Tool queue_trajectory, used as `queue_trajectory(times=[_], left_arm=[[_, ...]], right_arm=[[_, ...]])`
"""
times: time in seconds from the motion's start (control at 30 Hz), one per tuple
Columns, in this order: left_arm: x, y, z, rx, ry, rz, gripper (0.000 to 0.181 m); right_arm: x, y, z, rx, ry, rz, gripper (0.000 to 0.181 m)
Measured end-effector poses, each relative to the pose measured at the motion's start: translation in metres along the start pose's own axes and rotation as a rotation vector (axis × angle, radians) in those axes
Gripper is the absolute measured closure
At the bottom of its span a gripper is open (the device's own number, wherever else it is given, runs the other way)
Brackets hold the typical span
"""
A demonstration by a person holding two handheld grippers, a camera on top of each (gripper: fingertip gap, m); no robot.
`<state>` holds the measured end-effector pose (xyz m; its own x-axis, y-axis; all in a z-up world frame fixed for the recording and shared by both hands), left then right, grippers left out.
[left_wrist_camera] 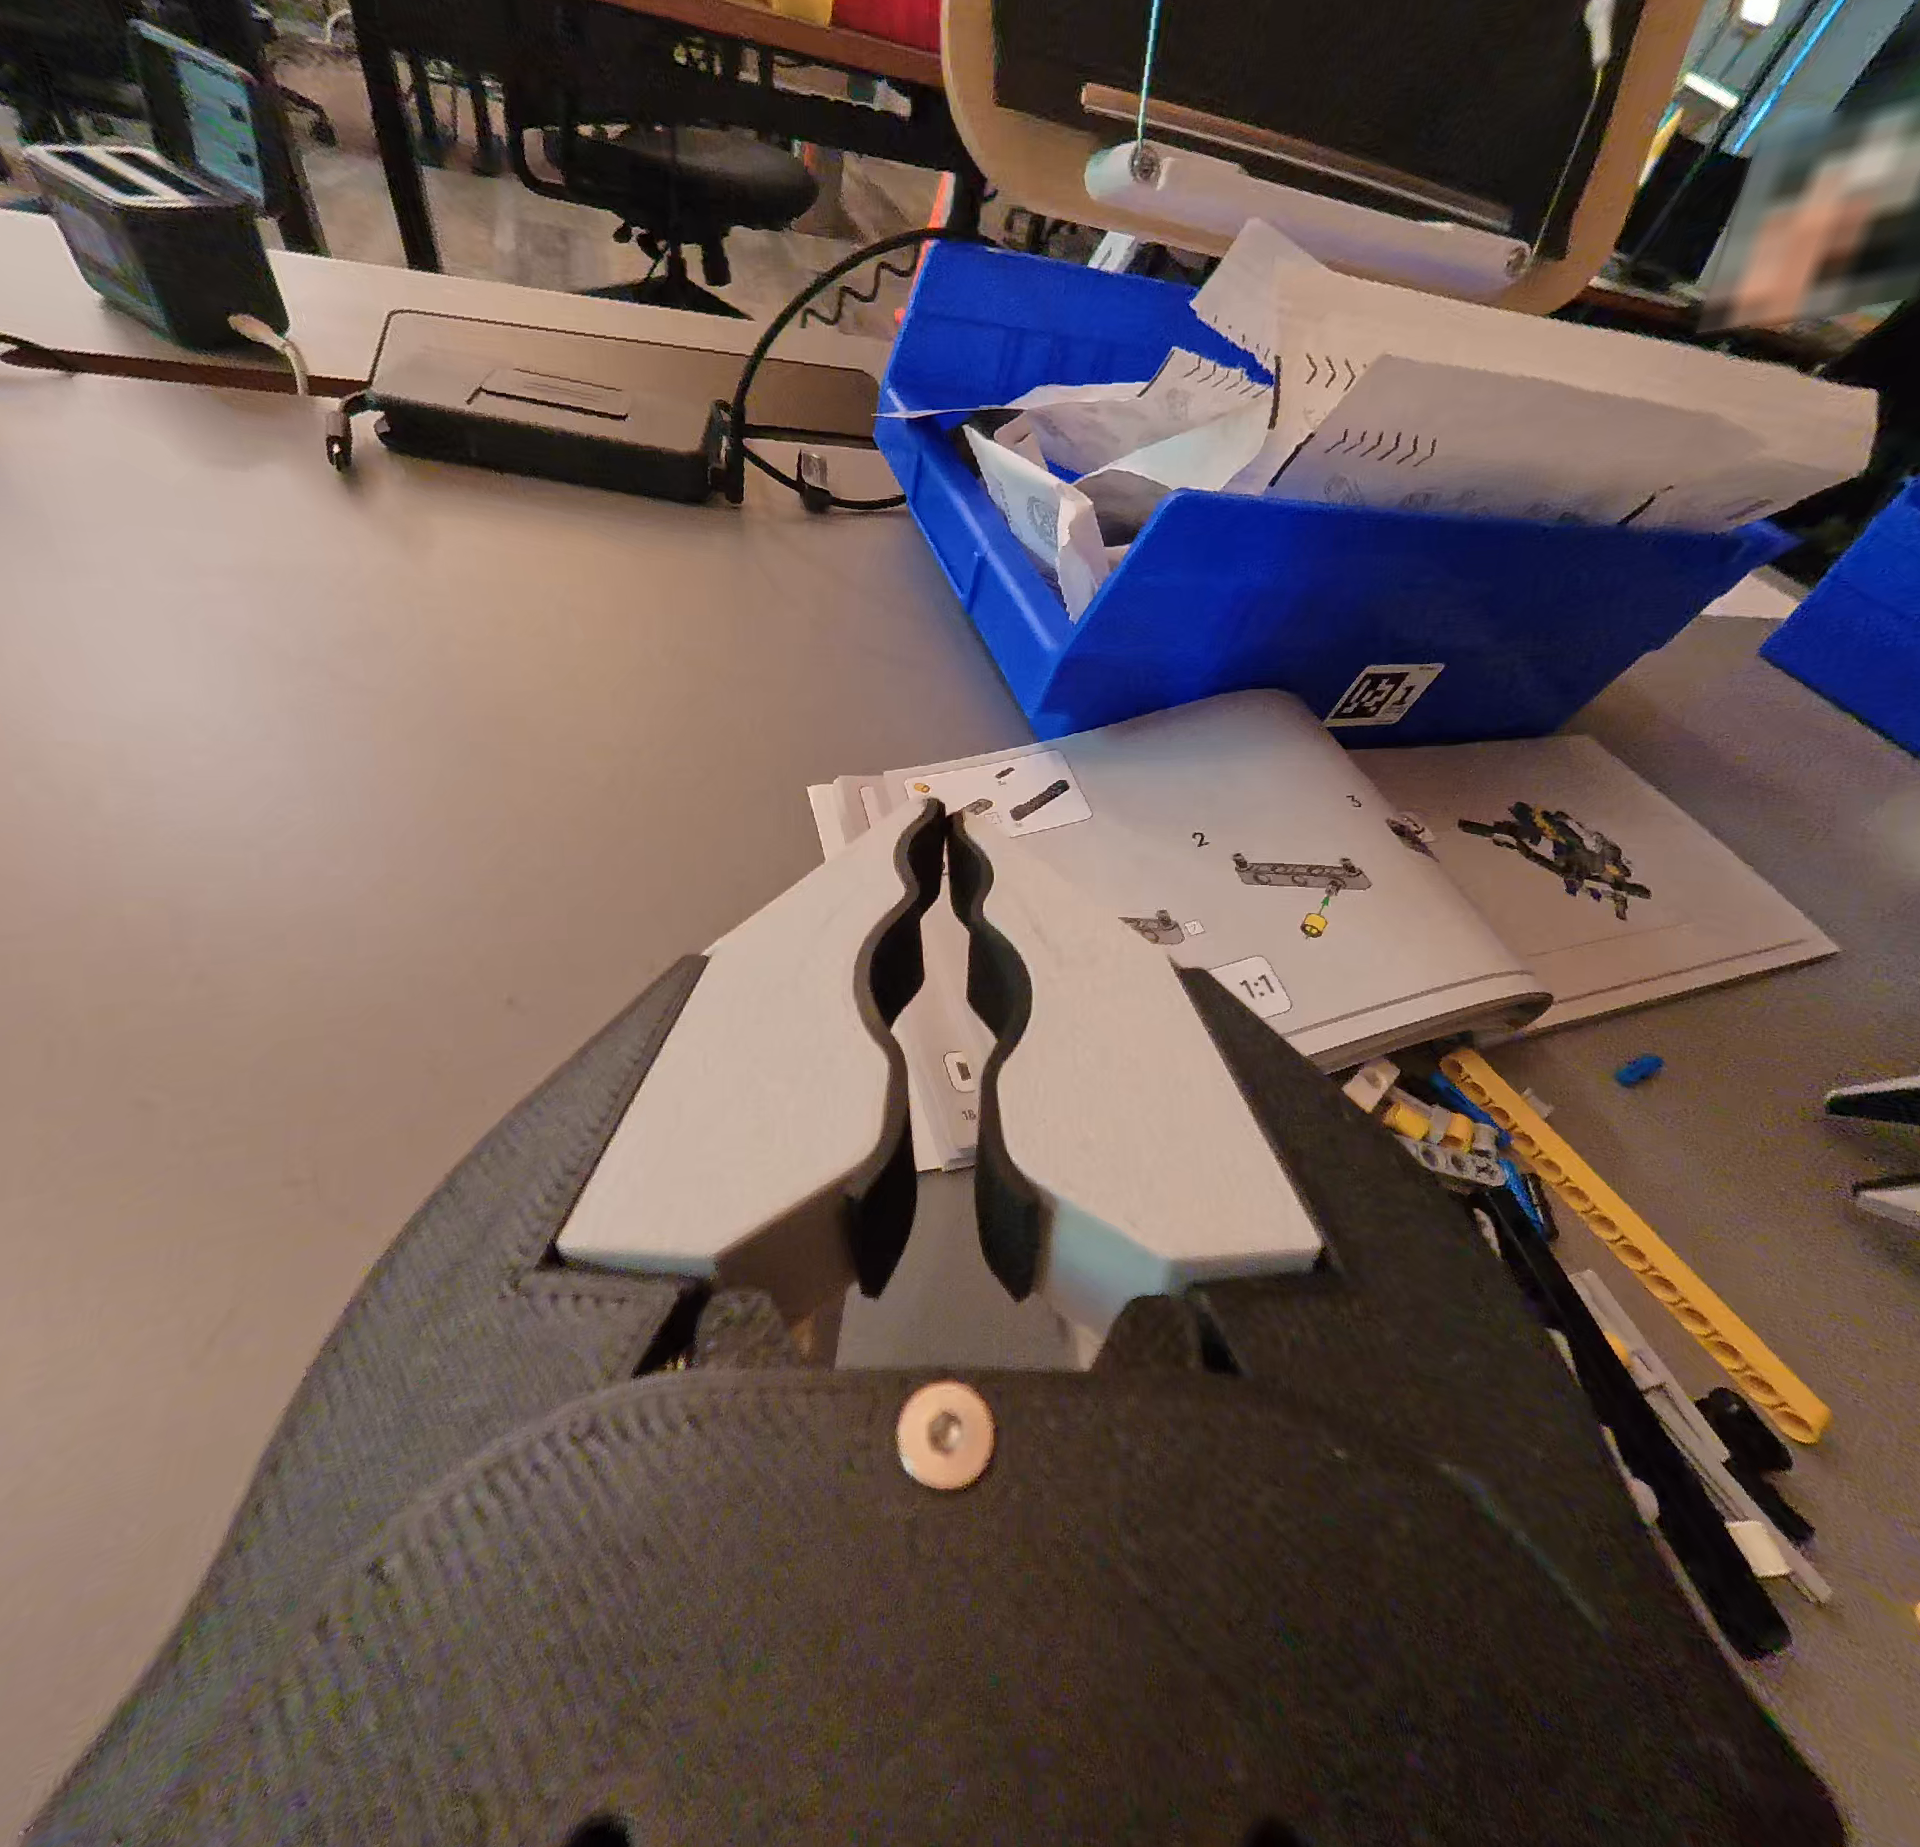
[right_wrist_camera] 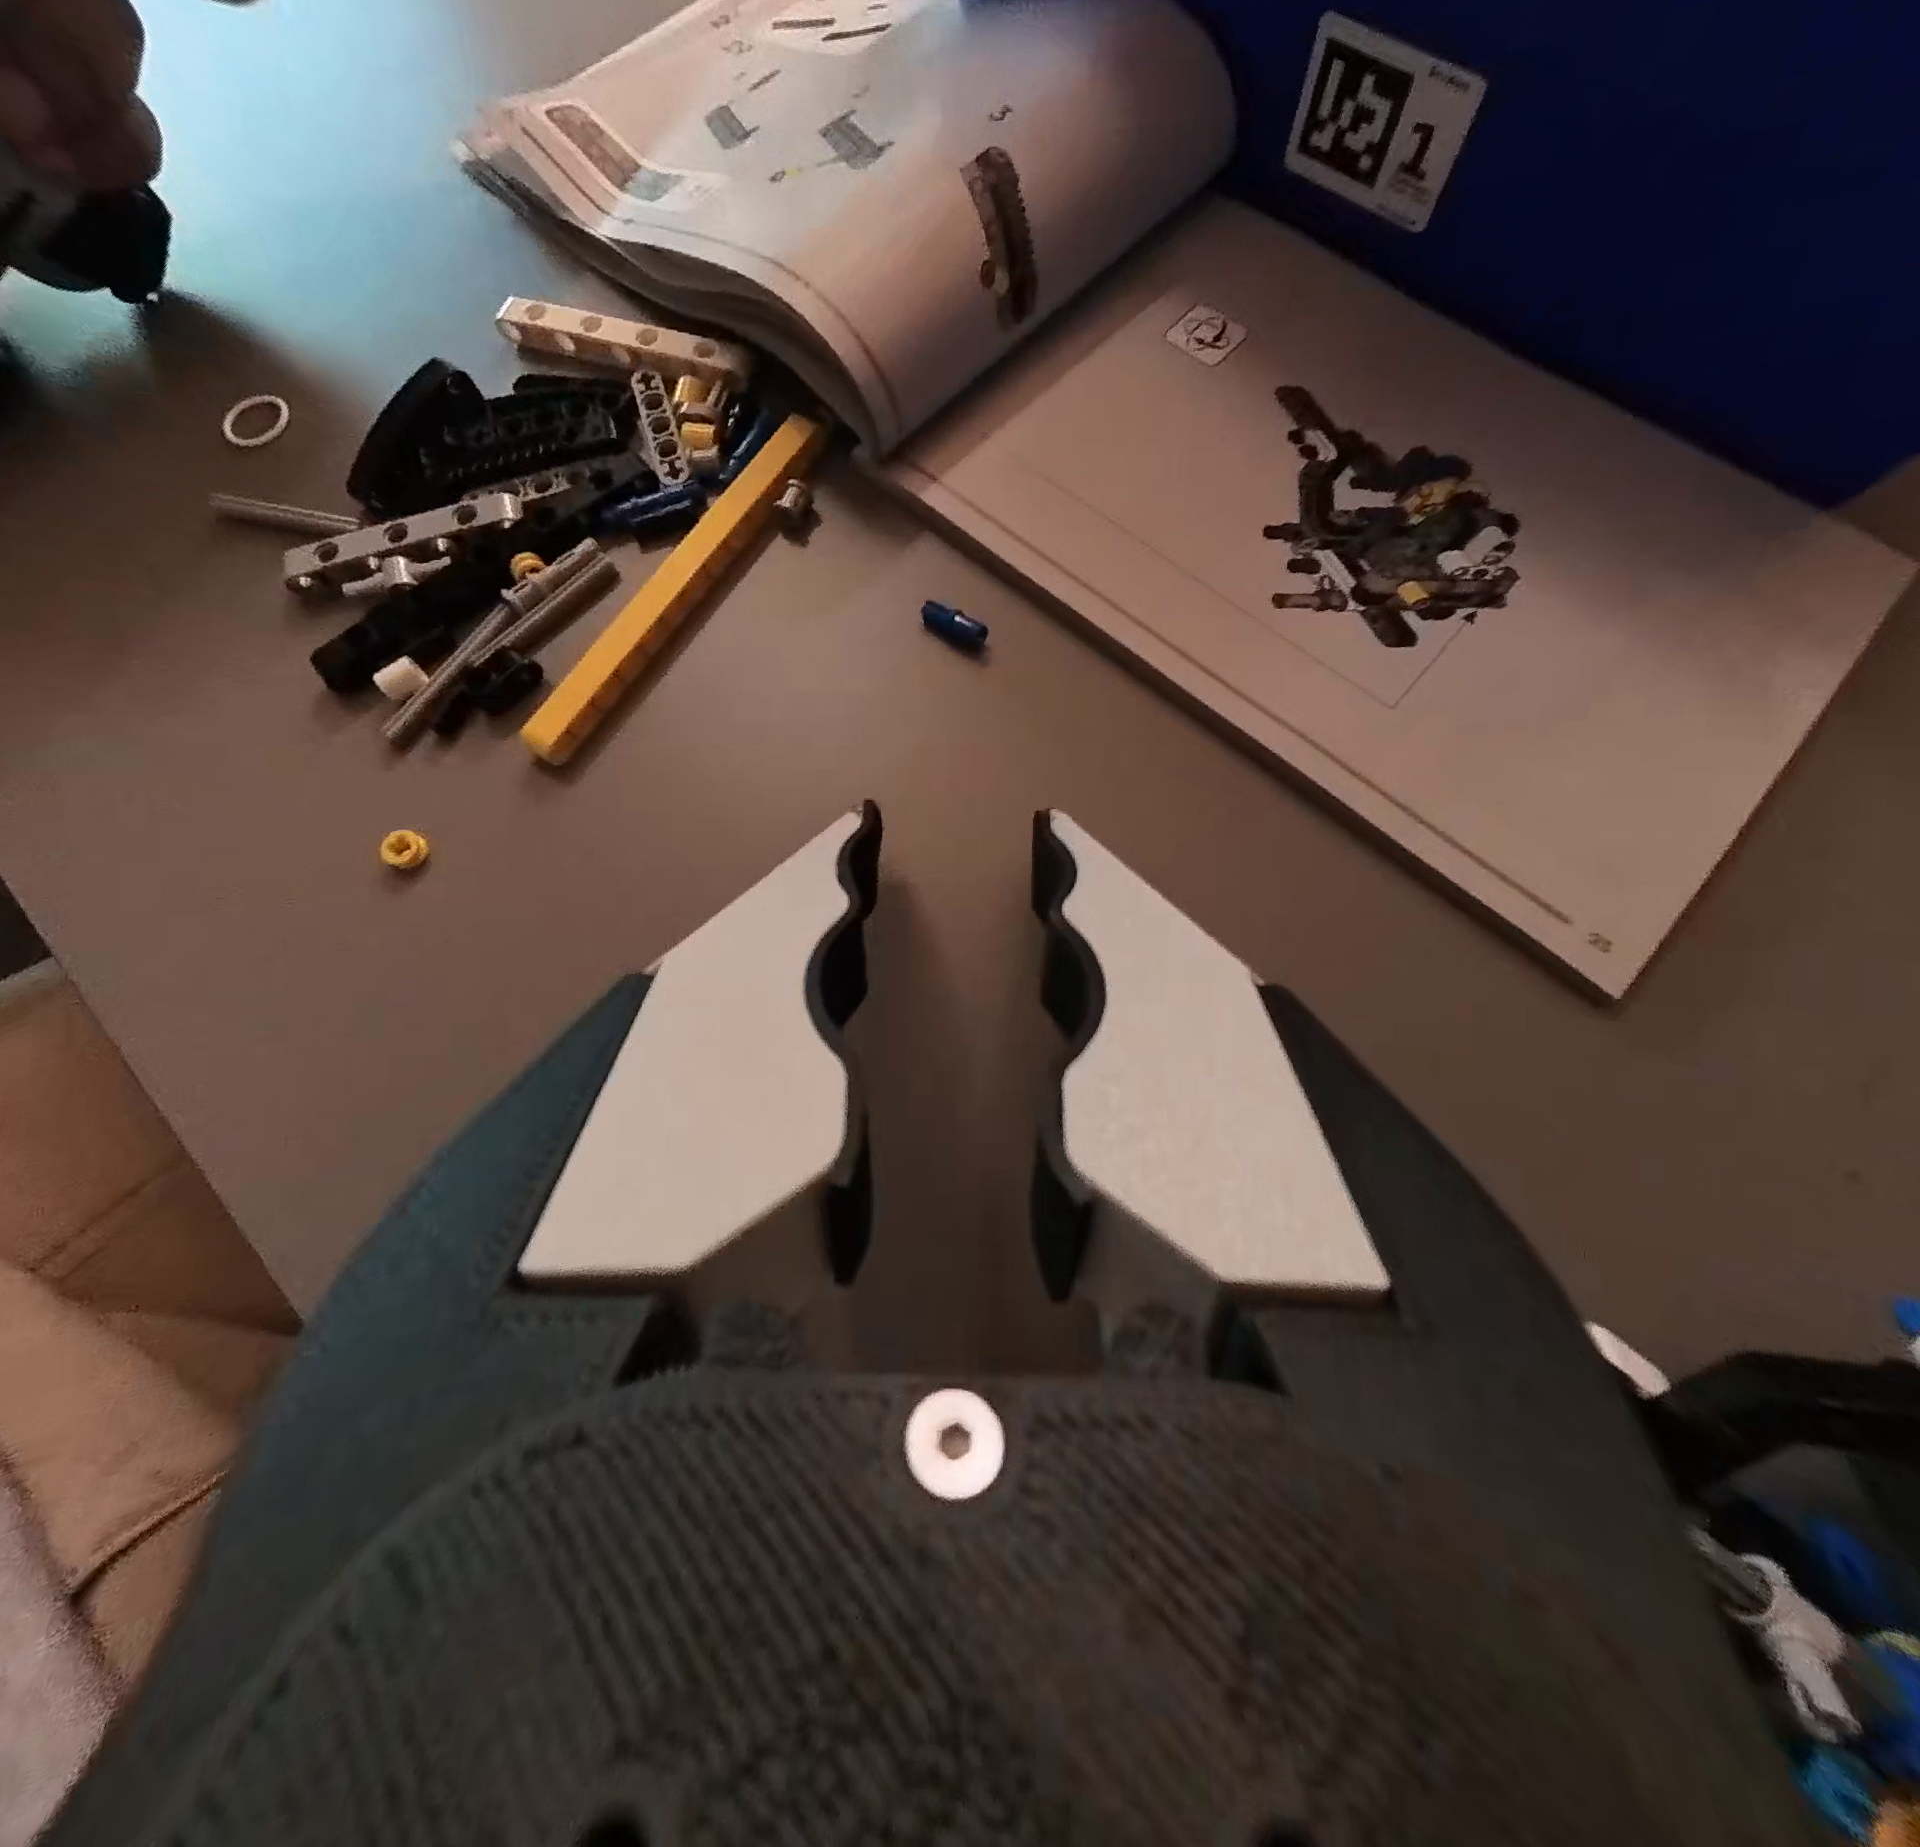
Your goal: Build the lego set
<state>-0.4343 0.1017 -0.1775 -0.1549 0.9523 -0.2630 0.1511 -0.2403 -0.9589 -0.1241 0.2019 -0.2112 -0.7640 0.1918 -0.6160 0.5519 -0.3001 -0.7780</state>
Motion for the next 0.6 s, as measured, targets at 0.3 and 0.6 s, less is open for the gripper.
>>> queue_trajectory(times=[0.3, 0.6], left_arm=[[0.003, 0.001, -0.009, 0.091, -0.011, 0.035, 0.181], [0.003, 0.000, -0.007, 0.071, -0.001, 0.028, 0.181]], right_arm=[[0.006, 0.000, -0.001, 0.007, -0.037, 0.048, 0.150], [0.013, -0.004, 0.000, -0.059, 0.013, 0.052, 0.153]])
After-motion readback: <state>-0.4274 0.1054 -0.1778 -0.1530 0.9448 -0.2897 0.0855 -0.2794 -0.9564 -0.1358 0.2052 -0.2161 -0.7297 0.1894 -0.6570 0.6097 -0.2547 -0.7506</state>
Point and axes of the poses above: each gripper's, where its closed fingertips meet, x out along the fingers, y out of its underside, z = x × y across the jaws, the point moved 8 cm from there along -x, back along the fingers, and after that the axes turned 6 degrees about x, right-handed, at the moved point
